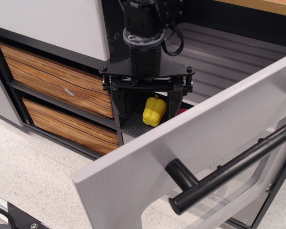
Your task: Close oven
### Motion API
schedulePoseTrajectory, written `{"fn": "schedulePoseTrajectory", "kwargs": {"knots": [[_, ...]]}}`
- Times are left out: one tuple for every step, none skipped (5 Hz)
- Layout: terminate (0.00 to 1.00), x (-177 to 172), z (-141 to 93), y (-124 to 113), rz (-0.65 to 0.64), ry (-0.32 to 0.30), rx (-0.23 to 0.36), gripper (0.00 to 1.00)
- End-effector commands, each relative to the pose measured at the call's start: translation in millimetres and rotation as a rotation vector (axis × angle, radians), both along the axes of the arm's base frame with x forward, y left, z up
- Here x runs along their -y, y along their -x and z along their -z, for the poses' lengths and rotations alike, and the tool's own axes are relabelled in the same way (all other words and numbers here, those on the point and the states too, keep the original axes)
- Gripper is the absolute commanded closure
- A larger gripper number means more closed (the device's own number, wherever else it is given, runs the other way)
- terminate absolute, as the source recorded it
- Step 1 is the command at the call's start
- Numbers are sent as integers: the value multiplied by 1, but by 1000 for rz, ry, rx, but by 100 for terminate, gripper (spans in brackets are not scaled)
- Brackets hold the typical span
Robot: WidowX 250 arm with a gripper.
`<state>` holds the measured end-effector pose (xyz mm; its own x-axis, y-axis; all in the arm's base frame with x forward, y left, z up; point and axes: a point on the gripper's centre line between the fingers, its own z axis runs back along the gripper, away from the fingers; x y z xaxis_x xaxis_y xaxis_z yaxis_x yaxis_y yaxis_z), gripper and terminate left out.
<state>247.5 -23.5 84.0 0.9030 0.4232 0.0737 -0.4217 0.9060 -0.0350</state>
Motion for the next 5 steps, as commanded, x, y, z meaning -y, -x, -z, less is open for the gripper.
{"fn": "schedulePoseTrajectory", "kwargs": {"knots": [[0,0,0,0,0,0,0,0],[0,21,-26,0,-144,76,27,0],[0,42,-55,4,-225,86,55,0],[0,56,-80,13,-275,113,63,0],[0,75,-103,17,-320,155,36,0]]}}
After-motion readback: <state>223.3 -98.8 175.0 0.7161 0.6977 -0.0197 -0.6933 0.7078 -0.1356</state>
